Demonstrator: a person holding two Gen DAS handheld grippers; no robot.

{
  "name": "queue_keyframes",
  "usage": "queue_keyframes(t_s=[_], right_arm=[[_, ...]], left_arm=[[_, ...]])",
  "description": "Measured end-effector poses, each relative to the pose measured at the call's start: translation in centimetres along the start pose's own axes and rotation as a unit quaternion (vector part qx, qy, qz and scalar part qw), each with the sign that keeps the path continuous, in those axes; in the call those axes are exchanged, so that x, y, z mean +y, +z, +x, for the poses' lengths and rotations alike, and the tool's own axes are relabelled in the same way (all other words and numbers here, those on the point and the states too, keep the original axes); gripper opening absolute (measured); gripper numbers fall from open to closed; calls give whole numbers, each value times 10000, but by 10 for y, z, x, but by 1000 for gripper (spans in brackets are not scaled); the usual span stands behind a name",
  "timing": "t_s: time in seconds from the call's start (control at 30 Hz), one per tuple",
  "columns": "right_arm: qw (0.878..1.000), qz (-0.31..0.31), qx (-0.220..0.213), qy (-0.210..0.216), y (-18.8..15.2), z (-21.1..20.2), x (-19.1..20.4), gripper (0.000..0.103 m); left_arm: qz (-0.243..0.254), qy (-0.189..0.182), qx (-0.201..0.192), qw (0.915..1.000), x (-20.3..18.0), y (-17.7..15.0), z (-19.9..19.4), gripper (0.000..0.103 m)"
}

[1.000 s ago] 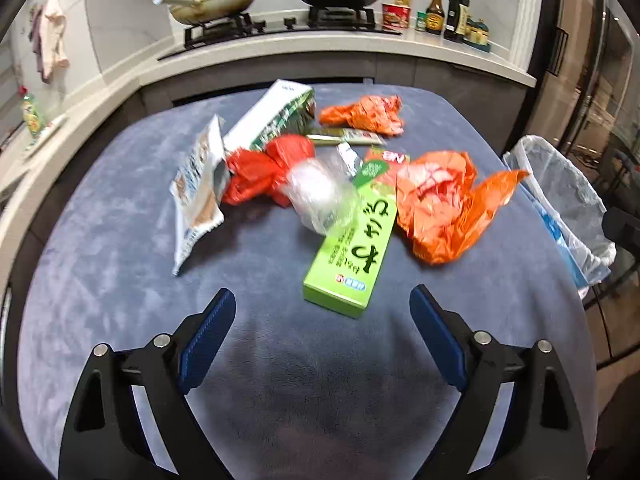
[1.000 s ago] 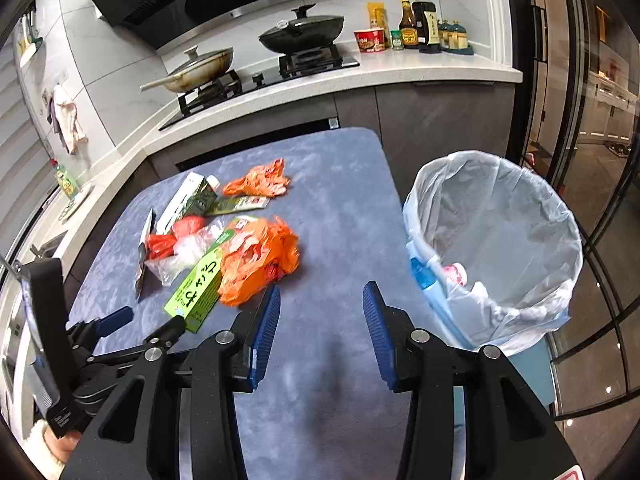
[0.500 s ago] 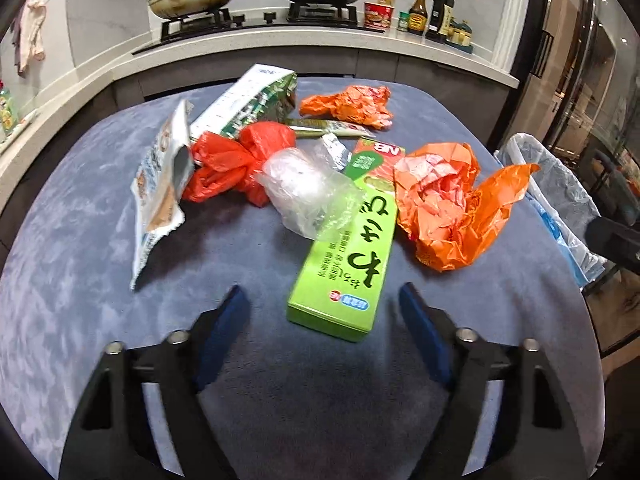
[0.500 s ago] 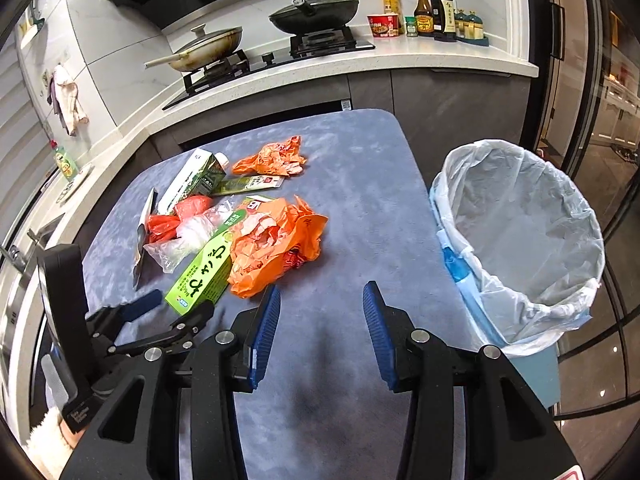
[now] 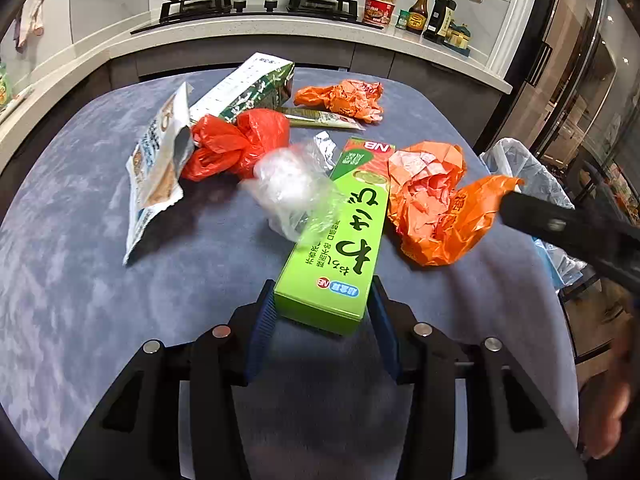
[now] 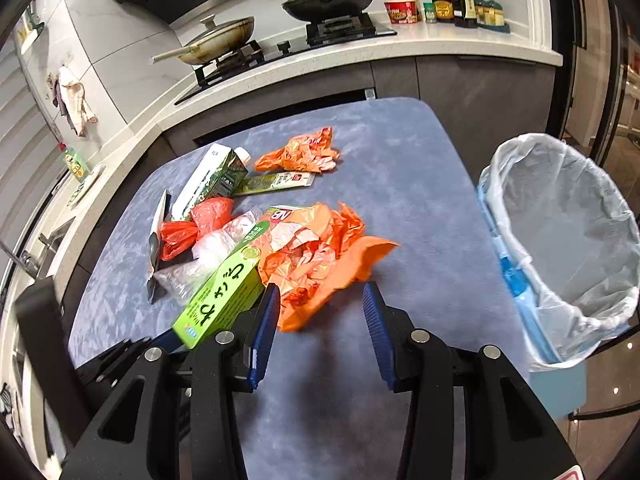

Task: Collect trash
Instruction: 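Grasp the green box with the left gripper while the right gripper grasps the orange bag, then carry the green box and orange bag over the trash bin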

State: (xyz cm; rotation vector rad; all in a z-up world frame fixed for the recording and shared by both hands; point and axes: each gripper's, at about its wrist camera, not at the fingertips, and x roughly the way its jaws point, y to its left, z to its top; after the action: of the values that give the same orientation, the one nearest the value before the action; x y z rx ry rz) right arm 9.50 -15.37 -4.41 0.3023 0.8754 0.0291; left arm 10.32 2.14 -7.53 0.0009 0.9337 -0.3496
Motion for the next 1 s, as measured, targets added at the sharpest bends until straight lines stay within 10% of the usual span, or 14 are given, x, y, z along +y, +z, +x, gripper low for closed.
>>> queue_keyframes(t_s=[0.2, 0.43, 1.0], right_arm=[[9998, 88, 176, -29, 0, 24, 0, 42], [9997, 163, 194, -29, -3, 26, -6, 6], [9956, 499, -739, -299, -5, -81, -57, 5]], left_arm=[[52, 79, 63, 9999, -2, -7, -10, 43], [22, 49, 35, 10000, -5, -12, -24, 43], [132, -259, -523, 9982, -49, 5, -92, 41]])
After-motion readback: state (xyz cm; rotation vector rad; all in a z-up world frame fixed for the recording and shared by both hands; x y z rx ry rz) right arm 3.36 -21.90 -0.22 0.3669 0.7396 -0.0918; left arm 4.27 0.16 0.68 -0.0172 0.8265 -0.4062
